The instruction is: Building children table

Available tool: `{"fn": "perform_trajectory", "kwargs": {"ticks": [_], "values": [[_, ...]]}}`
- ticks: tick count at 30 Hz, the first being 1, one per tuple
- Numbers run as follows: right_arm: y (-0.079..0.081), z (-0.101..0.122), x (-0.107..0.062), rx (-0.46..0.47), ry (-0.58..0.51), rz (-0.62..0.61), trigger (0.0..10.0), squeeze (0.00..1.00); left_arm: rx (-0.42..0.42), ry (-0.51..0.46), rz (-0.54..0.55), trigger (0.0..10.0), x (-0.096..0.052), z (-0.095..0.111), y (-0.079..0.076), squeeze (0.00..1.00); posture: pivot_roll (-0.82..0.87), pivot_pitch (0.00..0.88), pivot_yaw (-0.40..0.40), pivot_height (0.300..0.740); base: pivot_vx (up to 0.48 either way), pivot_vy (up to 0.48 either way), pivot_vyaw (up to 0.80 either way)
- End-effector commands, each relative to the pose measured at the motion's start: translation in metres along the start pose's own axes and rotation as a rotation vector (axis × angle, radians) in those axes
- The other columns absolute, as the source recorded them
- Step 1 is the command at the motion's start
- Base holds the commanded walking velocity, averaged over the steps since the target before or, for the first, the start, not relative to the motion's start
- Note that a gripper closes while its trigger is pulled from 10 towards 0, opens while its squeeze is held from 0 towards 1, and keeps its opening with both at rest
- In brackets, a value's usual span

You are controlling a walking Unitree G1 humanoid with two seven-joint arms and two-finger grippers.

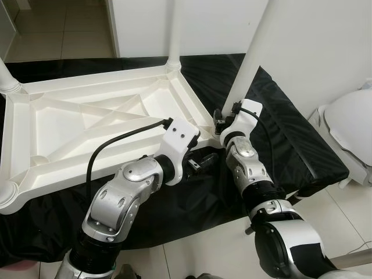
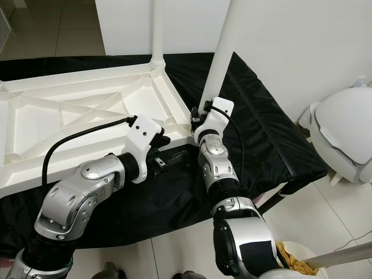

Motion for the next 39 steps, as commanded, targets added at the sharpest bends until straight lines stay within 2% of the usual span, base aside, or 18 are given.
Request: {"fn": "perform_trajectory", "kwargs": {"ticks": [1,6,15,16,18,19,20,21,24,28,39], "values": [[-0.01,-0.004,-0.002,0.01,0.018,-0.009,10.0,1.0,0.005,0.002,0.007,10.0,0.001,0.001,-0.003,0.0,0.02,0.072,-0.06,0.74,0.0,0.0,0.0],[-0.014,0.006,0.0,0.007,0.005,0.058,10.0,1.0,0.003,0.003,0.009,10.0,0.001,0.001,-0.003,0.0,0.02,0.07,-0.062,0.74,0.0,0.0,0.0],[-0.014,0.011,0.002,0.02,0.022,0.148,10.0,1.0,0.002,0.002,0.009,10.0,0.001,0.001,-0.003,0.0,0.02,0.07,-0.063,0.74,0.0,0.0,0.0],[-0.015,0.012,0.003,0.015,0.032,0.195,10.0,0.85,0.002,0.002,0.009,10.0,0.001,0.002,-0.003,0.0,0.02,0.07,-0.063,0.74,0.0,0.0,0.0],[-0.015,0.012,0.003,0.015,0.032,0.195,10.0,0.85,0.002,0.002,0.009,10.0,0.001,0.002,-0.003,0.0,0.02,0.07,-0.063,0.74,0.0,0.0,0.0],[-0.018,0.014,0.004,0.002,0.053,0.246,10.0,0.0,0.003,0.001,0.01,10.0,0.001,0.002,-0.003,0.0,0.02,0.07,-0.063,0.74,0.0,0.0,0.0],[-0.018,0.014,0.004,0.002,0.053,0.246,10.0,0.0,0.003,0.001,0.01,10.0,0.001,0.002,-0.003,0.0,0.02,0.07,-0.063,0.74,0.0,0.0,0.0],[-0.022,0.014,0.004,-0.01,0.096,0.33,10.0,0.0,0.006,0.001,0.01,10.0,0.001,0.002,-0.003,0.0,0.02,0.064,-0.062,0.74,0.0,0.0,0.0],[-0.025,0.014,0.003,-0.015,0.126,0.385,10.0,0.0,0.007,0.001,0.009,10.0,0.001,0.003,-0.003,0.0,0.02,0.064,-0.062,0.74,0.0,0.0,0.0],[-0.035,0.017,0.001,-0.11,0.175,0.51,10.0,0.0,0.009,0.006,0.0,10.0,0.002,0.001,-0.005,0.0,0.03,0.057,-0.056,0.74,0.0,0.0,0.0],[-0.043,0.017,-0.001,-0.175,0.23,0.595,10.0,0.0,0.011,0.015,-0.013,10.0,0.002,0.0,-0.007,0.0,0.03,0.052,-0.052,0.74,0.0,0.0,0.0]]}}
Point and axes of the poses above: a point about 5 cm out from each wrist's last joint towards the gripper, its own x axis pointing out of the wrist towards the gripper, its own z axis along the axis of the wrist's last joint, y = z × x, the point moved 1 cm from there along x, pointing out of the wrist towards the gripper, and after that the axes turned 13 degrees about x, right-handed, at the moved point
